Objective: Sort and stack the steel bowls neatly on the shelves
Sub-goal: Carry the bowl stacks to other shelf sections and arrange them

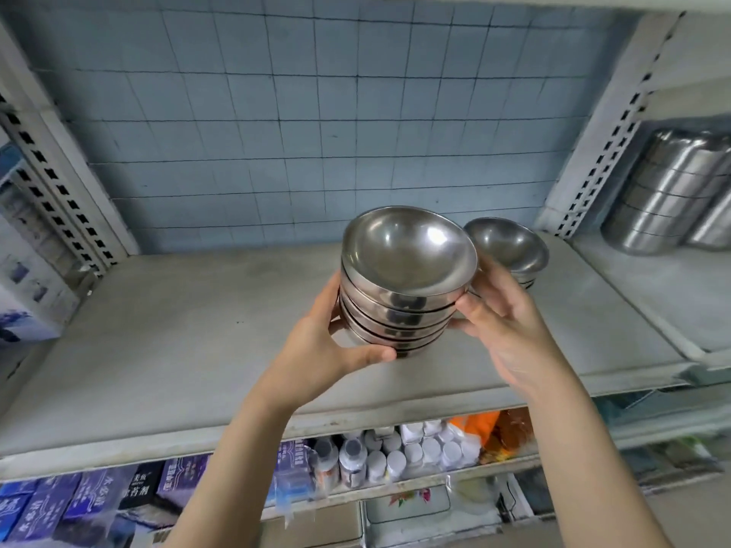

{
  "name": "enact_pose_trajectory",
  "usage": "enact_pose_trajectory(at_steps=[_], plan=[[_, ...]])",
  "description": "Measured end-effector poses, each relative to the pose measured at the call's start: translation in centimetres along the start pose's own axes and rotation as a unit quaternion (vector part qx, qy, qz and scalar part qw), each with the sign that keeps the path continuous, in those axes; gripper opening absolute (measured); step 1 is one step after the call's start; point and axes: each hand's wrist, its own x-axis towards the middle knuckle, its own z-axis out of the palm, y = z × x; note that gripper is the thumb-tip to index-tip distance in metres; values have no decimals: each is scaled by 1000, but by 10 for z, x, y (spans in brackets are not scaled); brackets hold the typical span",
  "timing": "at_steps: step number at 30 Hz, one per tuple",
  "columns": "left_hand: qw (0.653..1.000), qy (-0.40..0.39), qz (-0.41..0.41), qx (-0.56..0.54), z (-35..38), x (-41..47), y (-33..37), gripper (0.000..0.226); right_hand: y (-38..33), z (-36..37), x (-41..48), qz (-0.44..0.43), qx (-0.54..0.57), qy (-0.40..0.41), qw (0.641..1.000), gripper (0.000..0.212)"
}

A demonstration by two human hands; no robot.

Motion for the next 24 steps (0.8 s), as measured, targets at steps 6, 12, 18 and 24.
enact_pose_trajectory(at_steps=[6, 12, 18, 24], plan=[[999, -31, 40, 5, 70, -3, 40, 103, -39, -60, -52, -22, -9, 52, 998, 77], [995, -80, 60, -14, 186, -13, 80, 99, -74, -158, -124, -17, -42, 107, 993, 74], [989, -129, 62, -38, 307, -18, 106, 91, -95, -267, -182, 5, -95, 144, 985, 80], [987, -144, 54, -42, 391, 9, 125, 88, -102, -352, -189, 20, -66, 160, 985, 70]])
